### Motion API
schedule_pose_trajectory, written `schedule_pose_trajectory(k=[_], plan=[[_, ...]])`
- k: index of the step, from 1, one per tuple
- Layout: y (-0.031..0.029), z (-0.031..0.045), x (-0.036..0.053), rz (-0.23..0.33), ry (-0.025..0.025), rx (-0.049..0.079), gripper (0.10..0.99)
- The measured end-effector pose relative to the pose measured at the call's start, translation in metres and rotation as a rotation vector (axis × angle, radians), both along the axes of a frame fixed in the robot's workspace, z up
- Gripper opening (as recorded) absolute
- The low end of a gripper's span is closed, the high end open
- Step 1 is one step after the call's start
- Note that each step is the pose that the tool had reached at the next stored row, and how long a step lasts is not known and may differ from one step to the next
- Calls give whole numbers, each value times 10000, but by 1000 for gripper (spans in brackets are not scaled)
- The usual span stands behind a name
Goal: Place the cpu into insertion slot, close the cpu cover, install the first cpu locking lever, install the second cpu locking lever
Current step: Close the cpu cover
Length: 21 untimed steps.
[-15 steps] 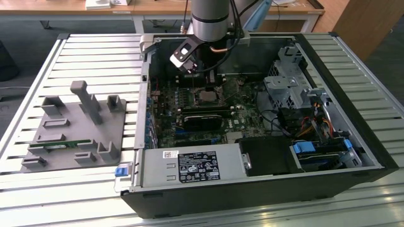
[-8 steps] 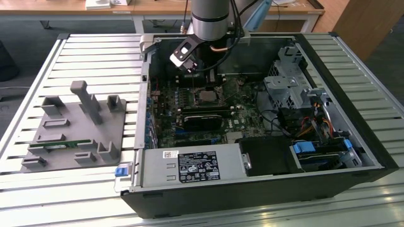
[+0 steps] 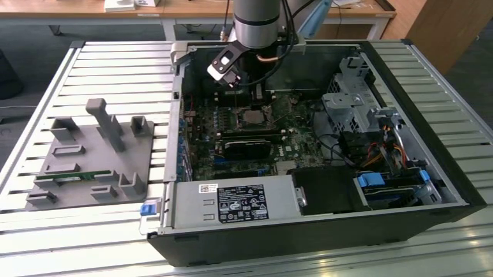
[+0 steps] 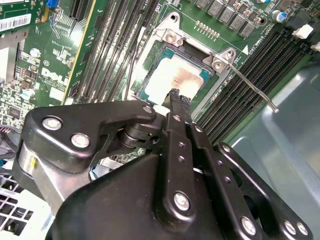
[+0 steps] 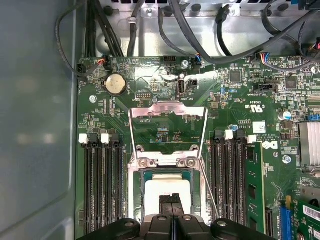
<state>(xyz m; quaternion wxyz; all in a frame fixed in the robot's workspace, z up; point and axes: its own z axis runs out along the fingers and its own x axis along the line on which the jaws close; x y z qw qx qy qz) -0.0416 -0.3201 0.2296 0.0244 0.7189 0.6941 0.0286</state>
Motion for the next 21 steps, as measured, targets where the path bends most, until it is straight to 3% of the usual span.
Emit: schedule_pose_trajectory(k=[11,21], plan=[[0,31,0,0,4,-1,106],[0,107,1,0,9,-1,106]])
